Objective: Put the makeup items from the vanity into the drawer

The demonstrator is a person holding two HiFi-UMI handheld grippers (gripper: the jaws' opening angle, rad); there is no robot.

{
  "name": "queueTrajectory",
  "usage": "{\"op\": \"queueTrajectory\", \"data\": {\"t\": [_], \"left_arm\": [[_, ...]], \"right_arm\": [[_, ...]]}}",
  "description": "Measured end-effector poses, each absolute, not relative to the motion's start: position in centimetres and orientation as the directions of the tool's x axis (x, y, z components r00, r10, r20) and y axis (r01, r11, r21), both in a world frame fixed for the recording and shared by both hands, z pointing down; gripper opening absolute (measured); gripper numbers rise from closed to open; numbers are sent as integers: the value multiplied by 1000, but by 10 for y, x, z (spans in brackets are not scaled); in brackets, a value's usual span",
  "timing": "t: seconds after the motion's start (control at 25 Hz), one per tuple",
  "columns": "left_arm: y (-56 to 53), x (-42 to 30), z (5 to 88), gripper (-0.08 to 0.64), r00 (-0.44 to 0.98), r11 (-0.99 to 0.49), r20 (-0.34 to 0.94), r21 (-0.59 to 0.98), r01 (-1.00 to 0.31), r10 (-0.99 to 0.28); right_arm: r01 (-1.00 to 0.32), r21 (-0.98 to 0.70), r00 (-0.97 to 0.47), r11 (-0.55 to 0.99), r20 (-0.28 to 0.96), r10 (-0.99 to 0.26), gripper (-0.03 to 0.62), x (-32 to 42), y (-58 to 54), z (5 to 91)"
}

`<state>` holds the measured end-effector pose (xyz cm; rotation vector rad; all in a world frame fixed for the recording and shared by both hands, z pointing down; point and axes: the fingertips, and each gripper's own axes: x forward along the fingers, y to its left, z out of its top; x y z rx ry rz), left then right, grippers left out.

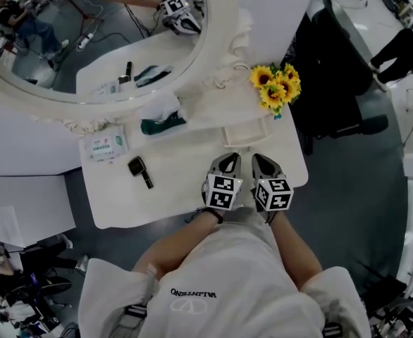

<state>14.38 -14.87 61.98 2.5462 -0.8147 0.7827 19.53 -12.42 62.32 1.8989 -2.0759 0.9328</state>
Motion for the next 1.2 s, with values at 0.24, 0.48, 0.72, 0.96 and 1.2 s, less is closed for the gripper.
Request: {"op": "queueTrajectory", "data": {"t": [0.24, 0.48, 0.72, 0.96, 1.2], "left_arm": [[-164, 155, 615, 20, 678, -767, 590, 149, -624, -438], [-177, 170, 613, 20, 675, -772, 590, 133, -621, -442], [-186, 177, 616, 20, 663, -772, 605, 121, -624, -441], [-195, 180, 620, 20, 656, -779, 603, 90, -621, -454], [-198, 182, 621, 20, 650, -774, 610, 94, -626, -452]], "right_arm": [[-950, -312, -179, 13, 508, -843, 12, 204, -142, 616], [-954, -299, -182, 31, 490, -852, 12, 217, -163, 608], [-954, -297, -189, 43, 480, -857, 12, 224, -181, 605], [-952, -299, -205, 62, 477, -854, 12, 223, -190, 605], [-951, -304, -204, 57, 480, -853, 12, 228, -192, 609]]}}
